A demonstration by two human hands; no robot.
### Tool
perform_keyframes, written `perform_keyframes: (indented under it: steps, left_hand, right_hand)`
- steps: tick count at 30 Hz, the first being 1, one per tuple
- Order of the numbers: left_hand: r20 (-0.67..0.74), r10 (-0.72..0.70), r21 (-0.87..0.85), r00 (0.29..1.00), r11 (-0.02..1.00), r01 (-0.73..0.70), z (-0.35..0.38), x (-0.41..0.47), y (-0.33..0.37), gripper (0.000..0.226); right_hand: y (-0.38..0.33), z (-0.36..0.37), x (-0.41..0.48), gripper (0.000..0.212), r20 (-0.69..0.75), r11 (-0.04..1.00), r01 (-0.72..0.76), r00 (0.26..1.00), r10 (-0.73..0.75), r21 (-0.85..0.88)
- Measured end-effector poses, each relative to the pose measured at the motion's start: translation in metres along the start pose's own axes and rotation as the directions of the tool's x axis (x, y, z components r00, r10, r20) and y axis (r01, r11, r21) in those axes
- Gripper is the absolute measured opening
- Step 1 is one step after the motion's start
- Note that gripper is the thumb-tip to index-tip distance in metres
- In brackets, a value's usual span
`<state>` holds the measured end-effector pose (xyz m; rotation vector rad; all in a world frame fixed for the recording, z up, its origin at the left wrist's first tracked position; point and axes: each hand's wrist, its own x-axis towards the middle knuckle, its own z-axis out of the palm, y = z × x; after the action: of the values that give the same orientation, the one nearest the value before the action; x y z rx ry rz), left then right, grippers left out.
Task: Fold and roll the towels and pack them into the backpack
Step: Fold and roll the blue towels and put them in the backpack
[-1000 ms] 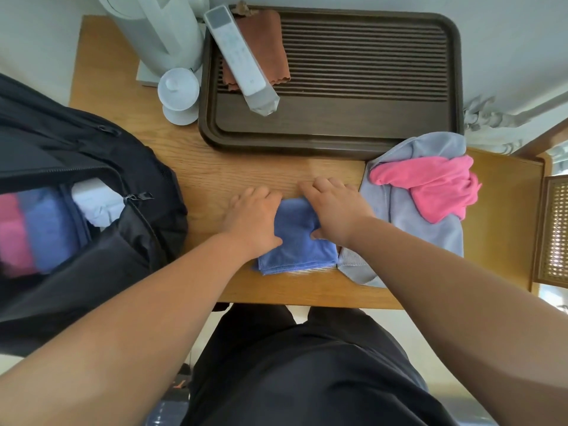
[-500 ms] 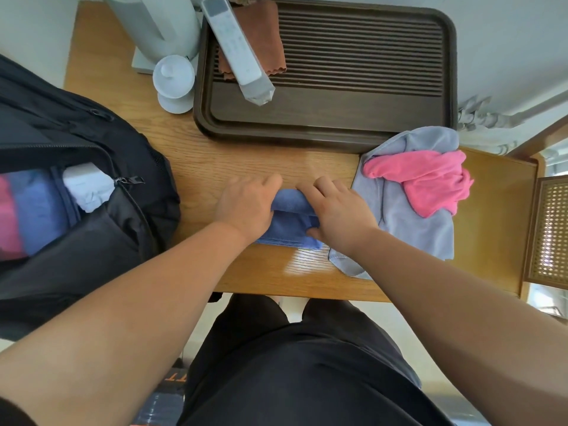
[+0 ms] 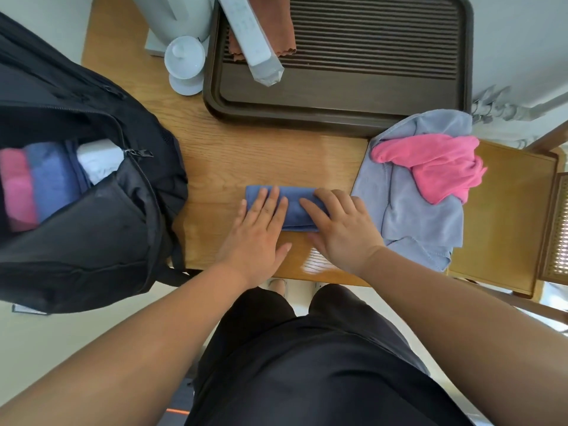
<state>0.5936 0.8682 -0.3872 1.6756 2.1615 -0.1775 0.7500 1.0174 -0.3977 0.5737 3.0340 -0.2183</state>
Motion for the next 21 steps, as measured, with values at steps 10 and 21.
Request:
perform_keyframes:
  steps: [10,21]
  left_hand:
    - [0.100,0.044,0.000,0.994,0.999,-0.044,0.010,-0.004,-0.007,0.080]
    - [-0.103,-0.245,-0.327,0.964,0.924,0.200,-0.009,0.040,-0.013,0.063]
  right_hand:
    - [-0.028,-0.027,0.049,0.055,0.067,0.968,-0.231,0.972,0.225,0.098]
    - [-0.029,0.016,0.048,0.068,0.143,0.950,-0.312,0.942,0.304,0.034]
